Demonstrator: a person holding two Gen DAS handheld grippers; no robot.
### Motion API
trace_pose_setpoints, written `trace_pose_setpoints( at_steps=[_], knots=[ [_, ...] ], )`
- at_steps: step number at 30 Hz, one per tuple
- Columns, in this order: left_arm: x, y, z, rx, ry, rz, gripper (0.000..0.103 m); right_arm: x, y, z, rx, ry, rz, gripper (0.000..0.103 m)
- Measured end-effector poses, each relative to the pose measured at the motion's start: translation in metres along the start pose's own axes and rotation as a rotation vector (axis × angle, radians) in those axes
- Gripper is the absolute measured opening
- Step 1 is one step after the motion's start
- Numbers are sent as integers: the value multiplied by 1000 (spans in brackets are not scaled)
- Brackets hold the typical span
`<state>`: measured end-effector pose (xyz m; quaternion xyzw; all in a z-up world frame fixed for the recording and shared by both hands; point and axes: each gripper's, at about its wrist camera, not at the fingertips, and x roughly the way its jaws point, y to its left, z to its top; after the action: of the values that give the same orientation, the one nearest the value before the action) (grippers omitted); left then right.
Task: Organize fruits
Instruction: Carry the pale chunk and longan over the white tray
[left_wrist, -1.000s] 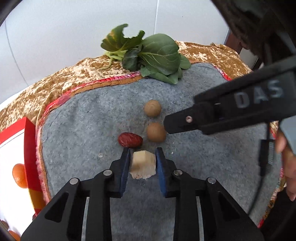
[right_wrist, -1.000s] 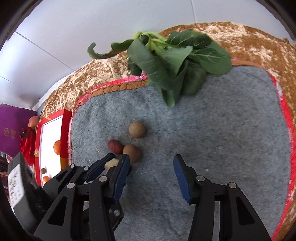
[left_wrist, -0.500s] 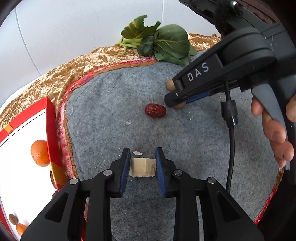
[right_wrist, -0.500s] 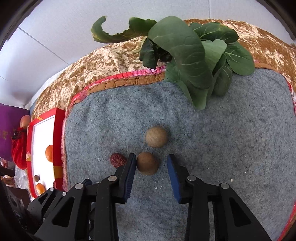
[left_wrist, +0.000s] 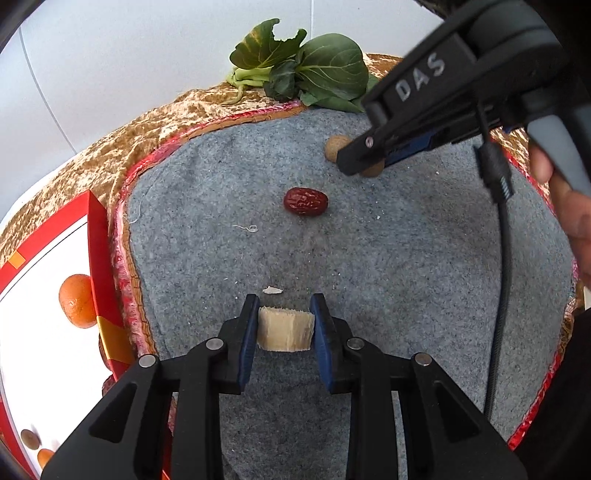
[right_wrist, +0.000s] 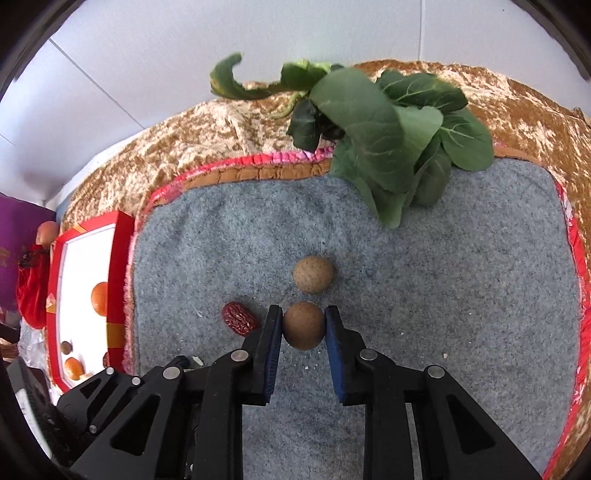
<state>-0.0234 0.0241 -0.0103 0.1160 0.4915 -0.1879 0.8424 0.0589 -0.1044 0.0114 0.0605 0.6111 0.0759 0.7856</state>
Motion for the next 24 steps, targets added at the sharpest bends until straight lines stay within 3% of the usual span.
trace_pose_setpoints(
  at_steps=[7, 12, 20, 24],
  knots=[
    [-25, 11, 2, -51, -52, 22, 25, -15, 5, -1, -9, -13, 72, 23],
    [-60, 29, 1, -102, -156, 108, 25, -30, 14, -5, -53, -43, 114, 23],
    [-102, 69, -16, -232, -255, 300, 25, -37, 73, -24, -203, -111, 160, 23],
    [-109, 95, -25, -329, -263, 333, 25, -41, 111, -39, -307, -161, 168, 23]
  ],
)
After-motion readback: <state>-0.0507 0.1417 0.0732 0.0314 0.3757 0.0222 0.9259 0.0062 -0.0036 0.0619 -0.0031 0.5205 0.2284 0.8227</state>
